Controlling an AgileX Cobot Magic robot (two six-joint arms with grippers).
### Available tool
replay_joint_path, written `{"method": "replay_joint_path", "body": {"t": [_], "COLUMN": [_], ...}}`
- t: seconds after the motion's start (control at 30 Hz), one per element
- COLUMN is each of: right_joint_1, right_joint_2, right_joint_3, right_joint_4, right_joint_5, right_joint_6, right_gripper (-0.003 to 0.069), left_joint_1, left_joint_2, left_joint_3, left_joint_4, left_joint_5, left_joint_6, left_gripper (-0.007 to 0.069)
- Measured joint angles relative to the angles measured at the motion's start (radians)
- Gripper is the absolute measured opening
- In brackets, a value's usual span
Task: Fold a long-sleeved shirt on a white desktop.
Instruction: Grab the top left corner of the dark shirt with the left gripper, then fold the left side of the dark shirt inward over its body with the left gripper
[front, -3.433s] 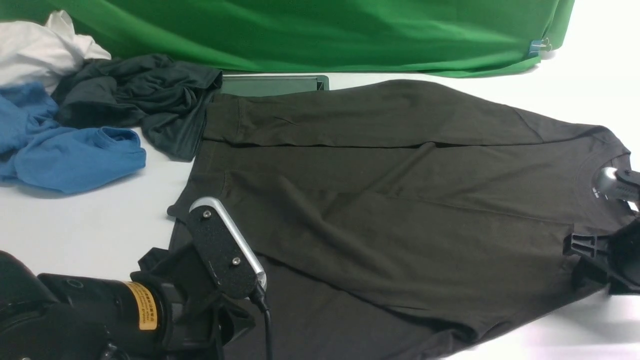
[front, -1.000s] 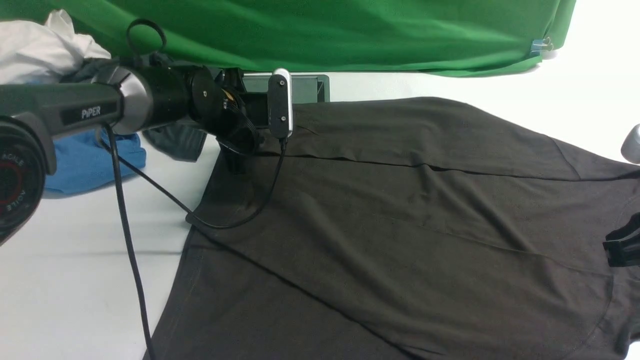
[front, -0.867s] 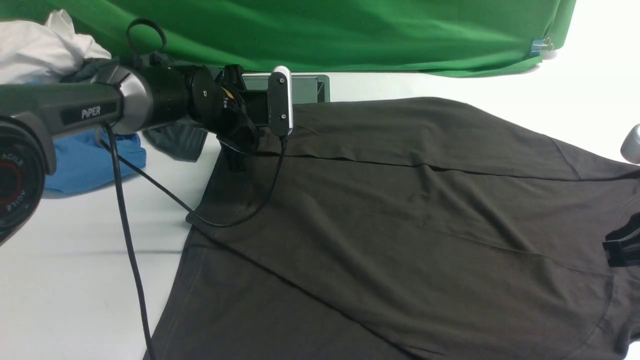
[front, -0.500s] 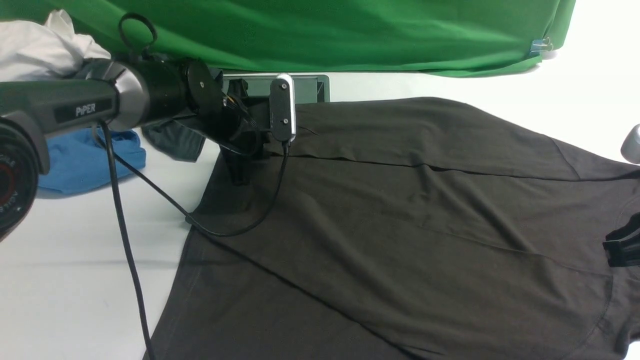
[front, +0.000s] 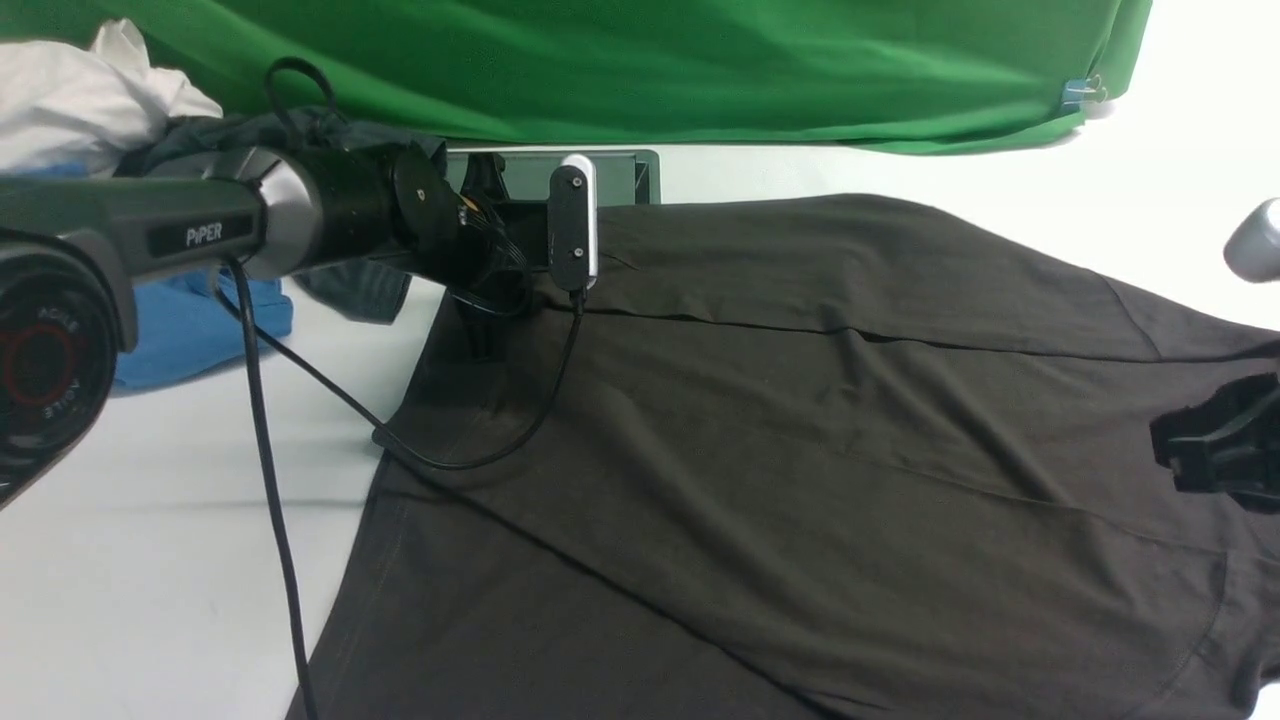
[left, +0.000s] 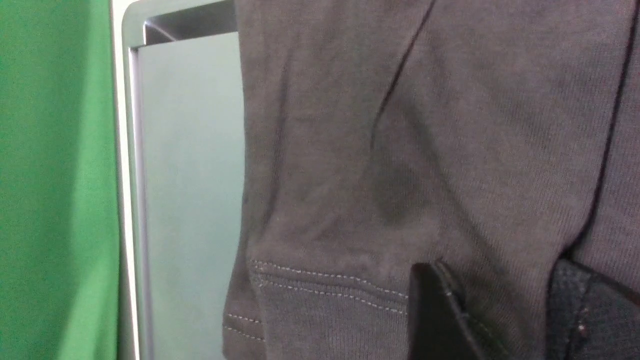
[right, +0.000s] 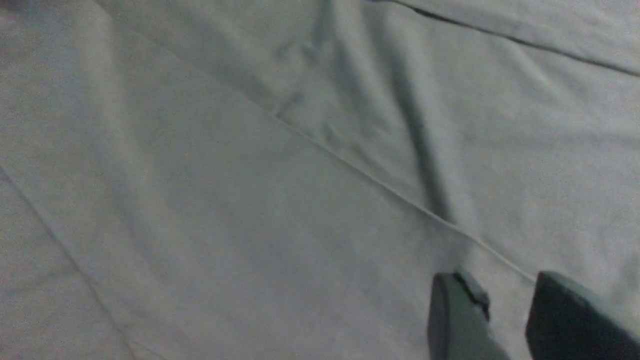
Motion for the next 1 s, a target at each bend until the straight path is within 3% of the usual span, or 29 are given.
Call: {"method": "replay_joint_path", "body": {"t": [0.33, 0.5, 0.77, 1.0], "right_joint_1": [0.000, 0.000, 0.000, 0.000], "right_joint_2": [0.000, -0.008, -0.023, -0.023], "right_joint_3": [-0.113, -0.148, -0.154, -0.154], "right_joint_4": [0.011, 0.012, 0.014, 0.014], "right_joint_5": [0.020, 0.051, 0.069, 0.091], "right_joint_6": [-0.027, -0.043, -0.056, -0.071], "right_gripper": [0.0235, 0.0235, 0.0207, 0.0207], "left_joint_1": [0.001, 0.000, -0.046, -0.113], "left_joint_2": [0.002, -0.017, -0.128, -0.154], "left_joint_3": [-0.001, -0.001, -0.005, -0.005], "left_joint_4": [0.000, 0.010, 0.209, 0.322], "left_joint_5": [-0.006, 0.081, 0.265, 0.405], "left_joint_6": [-0.046, -0.068, -0.386, -0.525], "left_gripper": [0.0033, 0.0020, 0.0020, 0.0020]}}
